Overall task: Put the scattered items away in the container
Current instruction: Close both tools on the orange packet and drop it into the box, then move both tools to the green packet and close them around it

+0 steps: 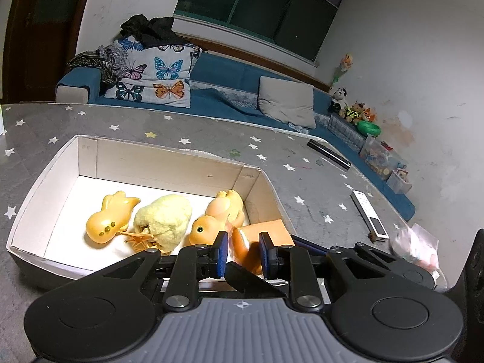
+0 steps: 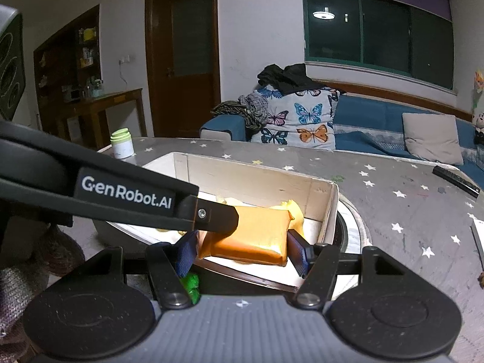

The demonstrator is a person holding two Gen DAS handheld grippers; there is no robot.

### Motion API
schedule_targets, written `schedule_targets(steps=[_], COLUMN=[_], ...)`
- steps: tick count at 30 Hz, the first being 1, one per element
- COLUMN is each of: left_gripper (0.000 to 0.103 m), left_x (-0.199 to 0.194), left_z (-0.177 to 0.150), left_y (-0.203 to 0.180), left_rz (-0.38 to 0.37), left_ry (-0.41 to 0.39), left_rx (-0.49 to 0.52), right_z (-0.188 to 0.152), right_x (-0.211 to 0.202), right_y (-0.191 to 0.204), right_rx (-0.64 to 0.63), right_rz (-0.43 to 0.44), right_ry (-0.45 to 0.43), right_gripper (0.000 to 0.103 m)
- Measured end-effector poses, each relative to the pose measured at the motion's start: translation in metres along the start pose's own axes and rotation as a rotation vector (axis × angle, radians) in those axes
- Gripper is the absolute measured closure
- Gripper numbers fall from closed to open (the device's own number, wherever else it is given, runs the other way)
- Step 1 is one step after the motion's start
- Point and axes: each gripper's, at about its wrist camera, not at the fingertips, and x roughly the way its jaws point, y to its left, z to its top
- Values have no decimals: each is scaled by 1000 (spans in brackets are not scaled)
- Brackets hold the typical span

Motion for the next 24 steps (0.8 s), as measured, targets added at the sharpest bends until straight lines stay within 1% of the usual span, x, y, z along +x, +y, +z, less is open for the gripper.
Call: schedule_targets(steps=[11,19,24], left_gripper=[78,78,78], left_x=[8,-1,-12], left_z=[-5,-7,-10], left_y=[11,12,12], left_rz=[24,29,32], left_ry=[25,11,-12], left_rx=[-27,-38,-38], right_z=[-5,-8,-10], right_x=[12,6,-3], right_y=[-4,1,1], right_rx=[5,-7,-5], right_rz=[-1,-2,-2], right_ry=[27,18,4], right_gripper=[40,40,39])
